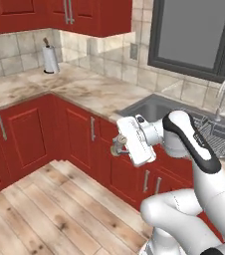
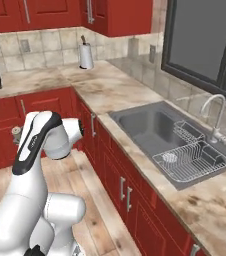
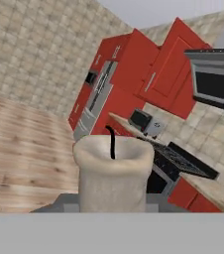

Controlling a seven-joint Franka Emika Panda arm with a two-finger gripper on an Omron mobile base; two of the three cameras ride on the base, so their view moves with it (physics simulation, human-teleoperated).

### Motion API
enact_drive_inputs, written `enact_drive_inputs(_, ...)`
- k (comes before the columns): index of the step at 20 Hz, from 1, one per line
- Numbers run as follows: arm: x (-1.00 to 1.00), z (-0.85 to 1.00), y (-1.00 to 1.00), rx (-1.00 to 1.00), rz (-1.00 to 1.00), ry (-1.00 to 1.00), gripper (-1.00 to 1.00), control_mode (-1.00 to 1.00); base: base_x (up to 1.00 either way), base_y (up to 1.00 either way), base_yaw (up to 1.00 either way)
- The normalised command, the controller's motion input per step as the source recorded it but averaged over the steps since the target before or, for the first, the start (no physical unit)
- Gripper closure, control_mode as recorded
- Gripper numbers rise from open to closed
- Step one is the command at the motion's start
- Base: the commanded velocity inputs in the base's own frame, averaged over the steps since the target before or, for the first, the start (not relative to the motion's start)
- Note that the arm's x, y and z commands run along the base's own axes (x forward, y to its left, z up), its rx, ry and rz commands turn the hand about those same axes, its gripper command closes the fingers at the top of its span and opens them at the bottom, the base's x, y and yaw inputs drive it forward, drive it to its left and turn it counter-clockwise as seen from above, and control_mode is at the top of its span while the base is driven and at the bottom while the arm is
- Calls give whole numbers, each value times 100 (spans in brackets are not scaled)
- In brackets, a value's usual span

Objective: Pick the candle and candle from the dining table and place them in the open cabinet. Close the cabinet after placing the objects.

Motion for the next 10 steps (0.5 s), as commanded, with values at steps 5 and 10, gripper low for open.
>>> enact_drive_inputs(5,0,0,0,0,0,0,100,100,0,38,49)
enact_drive_inputs(10,0,0,0,0,0,0,100,100,0,37,49)
